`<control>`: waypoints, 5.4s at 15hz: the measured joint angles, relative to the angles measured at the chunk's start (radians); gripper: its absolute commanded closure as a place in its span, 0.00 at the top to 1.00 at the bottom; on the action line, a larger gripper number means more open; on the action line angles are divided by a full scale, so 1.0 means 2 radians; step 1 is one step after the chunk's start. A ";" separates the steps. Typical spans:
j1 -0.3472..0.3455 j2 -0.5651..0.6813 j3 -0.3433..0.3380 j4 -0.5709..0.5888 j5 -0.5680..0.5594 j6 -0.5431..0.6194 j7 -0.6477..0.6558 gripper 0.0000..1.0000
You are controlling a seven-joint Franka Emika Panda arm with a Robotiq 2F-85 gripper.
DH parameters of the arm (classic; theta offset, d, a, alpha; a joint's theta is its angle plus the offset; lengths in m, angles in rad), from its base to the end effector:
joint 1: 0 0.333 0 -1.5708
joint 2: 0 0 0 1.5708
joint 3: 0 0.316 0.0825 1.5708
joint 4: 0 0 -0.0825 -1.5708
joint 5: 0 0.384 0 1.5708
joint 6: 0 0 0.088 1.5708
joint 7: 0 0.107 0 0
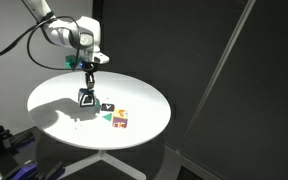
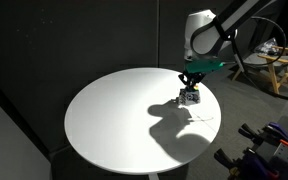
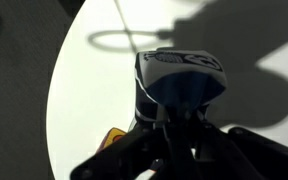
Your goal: Move the plush block to the left
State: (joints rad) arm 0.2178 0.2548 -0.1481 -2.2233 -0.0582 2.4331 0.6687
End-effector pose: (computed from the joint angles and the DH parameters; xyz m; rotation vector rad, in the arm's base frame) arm 0.5430 0.0375 0.2569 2.9419 -0.8302 -0.0203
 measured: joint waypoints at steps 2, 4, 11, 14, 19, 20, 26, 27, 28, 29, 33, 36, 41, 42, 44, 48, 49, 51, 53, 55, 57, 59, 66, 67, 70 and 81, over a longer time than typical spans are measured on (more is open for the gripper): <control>-0.002 -0.008 0.011 0.005 0.001 -0.010 0.030 0.05; -0.004 -0.014 0.022 0.007 0.003 -0.015 0.058 0.05; -0.005 -0.025 0.055 0.014 0.016 -0.022 0.125 0.05; -0.005 -0.027 0.068 0.015 0.016 -0.022 0.161 0.04; -0.004 -0.027 0.085 0.018 0.017 -0.021 0.194 0.13; -0.004 -0.026 0.085 0.017 0.017 -0.021 0.194 0.13; -0.005 -0.024 0.085 0.017 0.017 -0.021 0.194 0.13; -0.005 -0.024 0.085 0.017 0.017 -0.021 0.194 0.13; -0.005 -0.024 0.085 0.017 0.017 -0.021 0.194 0.05; -0.005 -0.024 0.085 0.017 0.017 -0.021 0.194 0.05; -0.004 -0.023 0.090 0.015 0.017 -0.021 0.195 0.05; -0.002 -0.022 0.098 0.015 0.017 -0.021 0.207 0.05; 0.004 -0.022 0.108 0.014 0.017 -0.021 0.247 0.05; 0.006 -0.022 0.110 0.013 0.017 -0.021 0.257 0.05; 0.011 -0.021 0.114 0.011 0.017 -0.021 0.273 0.05; 0.025 -0.015 0.125 0.010 0.017 -0.021 0.299 0.05; 0.030 -0.012 0.129 0.010 0.017 -0.021 0.304 0.05; 0.039 -0.006 0.133 0.010 0.017 -0.021 0.313 0.05; 0.047 0.002 0.137 0.010 0.016 -0.021 0.321 0.05; 0.053 0.012 0.138 0.009 0.016 -0.021 0.323 0.05; 0.058 0.024 0.139 0.009 0.015 -0.020 0.323 0.05; 0.063 0.036 0.139 0.007 0.013 -0.014 0.323 0.05; 0.078 0.066 0.139 -0.008 0.001 0.038 0.322 0.07; 0.079 0.069 0.139 -0.011 0.000 0.046 0.322 0.36; 0.082 0.074 0.138 -0.016 -0.005 0.058 0.322 0.52; 0.082 0.073 0.137 -0.016 -0.006 0.056 0.289 1.00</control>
State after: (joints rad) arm 0.3812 0.4008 0.1268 -2.2563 -0.0712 2.5460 1.2459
